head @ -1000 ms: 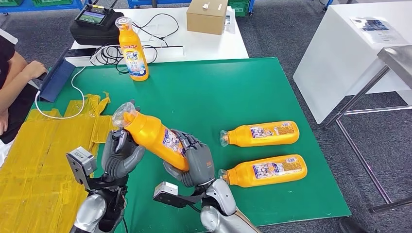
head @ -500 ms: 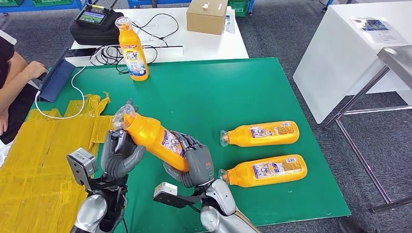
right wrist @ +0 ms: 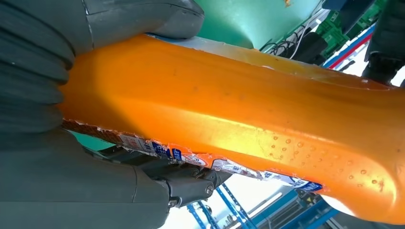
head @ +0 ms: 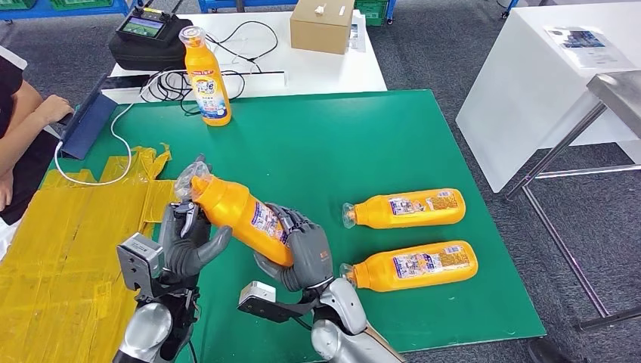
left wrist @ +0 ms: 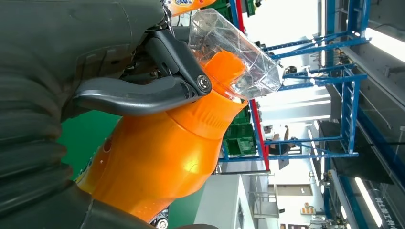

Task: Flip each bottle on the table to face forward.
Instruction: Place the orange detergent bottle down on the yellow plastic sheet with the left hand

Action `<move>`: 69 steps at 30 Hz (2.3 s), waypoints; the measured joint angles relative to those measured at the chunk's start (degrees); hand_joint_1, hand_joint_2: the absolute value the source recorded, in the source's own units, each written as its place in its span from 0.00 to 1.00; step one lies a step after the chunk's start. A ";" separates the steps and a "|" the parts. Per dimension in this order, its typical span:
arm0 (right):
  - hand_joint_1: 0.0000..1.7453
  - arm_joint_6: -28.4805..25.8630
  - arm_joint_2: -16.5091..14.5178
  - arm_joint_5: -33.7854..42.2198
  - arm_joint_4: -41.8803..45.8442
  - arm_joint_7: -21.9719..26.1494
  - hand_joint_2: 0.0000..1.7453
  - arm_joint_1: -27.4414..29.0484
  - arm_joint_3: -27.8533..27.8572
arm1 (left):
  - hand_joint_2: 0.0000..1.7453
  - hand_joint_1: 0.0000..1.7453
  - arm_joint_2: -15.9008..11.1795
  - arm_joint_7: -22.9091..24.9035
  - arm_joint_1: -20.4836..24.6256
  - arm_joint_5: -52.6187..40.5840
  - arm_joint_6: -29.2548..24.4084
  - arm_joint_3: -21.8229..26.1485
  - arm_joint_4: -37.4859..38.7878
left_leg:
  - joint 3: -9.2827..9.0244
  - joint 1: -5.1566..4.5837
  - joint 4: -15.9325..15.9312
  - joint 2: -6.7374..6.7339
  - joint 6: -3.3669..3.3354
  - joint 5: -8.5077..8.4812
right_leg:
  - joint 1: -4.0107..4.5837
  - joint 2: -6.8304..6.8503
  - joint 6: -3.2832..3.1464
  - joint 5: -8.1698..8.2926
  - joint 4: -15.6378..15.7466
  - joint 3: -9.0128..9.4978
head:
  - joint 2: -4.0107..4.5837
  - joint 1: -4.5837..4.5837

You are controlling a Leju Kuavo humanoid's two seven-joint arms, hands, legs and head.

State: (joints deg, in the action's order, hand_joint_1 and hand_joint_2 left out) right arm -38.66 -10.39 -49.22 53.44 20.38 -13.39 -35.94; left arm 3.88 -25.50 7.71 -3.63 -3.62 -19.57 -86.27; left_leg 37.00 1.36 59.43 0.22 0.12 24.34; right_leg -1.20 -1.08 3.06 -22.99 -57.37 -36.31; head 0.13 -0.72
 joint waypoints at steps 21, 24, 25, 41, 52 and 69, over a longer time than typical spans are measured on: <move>1.00 -0.31 -5.05 7.84 28.10 10.88 1.00 10.40 25.54 | 1.00 0.00 0.27 0.60 -1.03 -0.47 -1.37 0.31 0.77 | 0.02 0.00 0.00 0.01 0.00 0.00 | 0.00 0.01 0.00 0.00 0.00 0.00 | 0.00 0.00; 1.00 -0.31 -6.15 10.40 29.03 12.16 1.00 10.63 28.45 | 1.00 0.00 0.38 0.93 -1.26 -0.58 -1.37 0.31 0.76 | 0.02 0.00 0.00 0.02 0.00 0.00 | 0.00 0.01 0.00 0.00 0.00 0.01 | 0.00 0.00; 1.00 -0.31 -6.36 11.42 29.35 12.33 1.00 10.67 29.45 | 1.00 0.00 0.38 1.04 -1.39 -0.60 -1.37 0.31 0.74 | 0.02 0.00 0.00 0.02 0.00 0.00 | 0.00 0.01 0.00 0.00 0.00 0.01 | 0.00 0.00; 0.99 6.65 -2.48 1.14 15.23 1.07 1.00 5.60 14.34 | 1.00 0.00 0.49 2.27 -1.42 -1.08 1.80 0.31 0.62 | 0.01 0.08 0.00 0.02 0.03 -0.02 | 0.07 0.00 -0.01 0.00 -0.02 0.01 | 0.00 0.00; 1.00 5.10 -1.24 -4.40 9.91 0.73 1.00 2.99 1.46 | 1.00 0.00 0.49 2.10 -0.09 -0.03 3.15 0.34 1.44 | 0.04 0.02 0.00 0.03 0.01 0.00 | 0.01 0.01 -0.01 0.00 0.00 0.01 | 0.00 0.00; 1.00 1.98 -0.61 -5.42 4.67 -2.04 1.00 0.02 -3.45 | 1.00 0.00 0.49 2.07 0.87 1.03 4.16 0.29 3.38 | 0.03 0.03 0.00 0.01 0.01 0.00 | 0.02 0.00 -0.01 0.00 -0.01 -0.01 | 0.00 0.00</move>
State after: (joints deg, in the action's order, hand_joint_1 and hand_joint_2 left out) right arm -36.68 -11.00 -54.64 58.12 18.34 -13.37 -39.39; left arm 4.37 -23.43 8.58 -2.60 0.54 -19.27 -82.89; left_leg 37.03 1.39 59.43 0.23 0.13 24.33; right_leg -1.18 -1.08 3.05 -22.99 -57.38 -36.32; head 0.13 -0.72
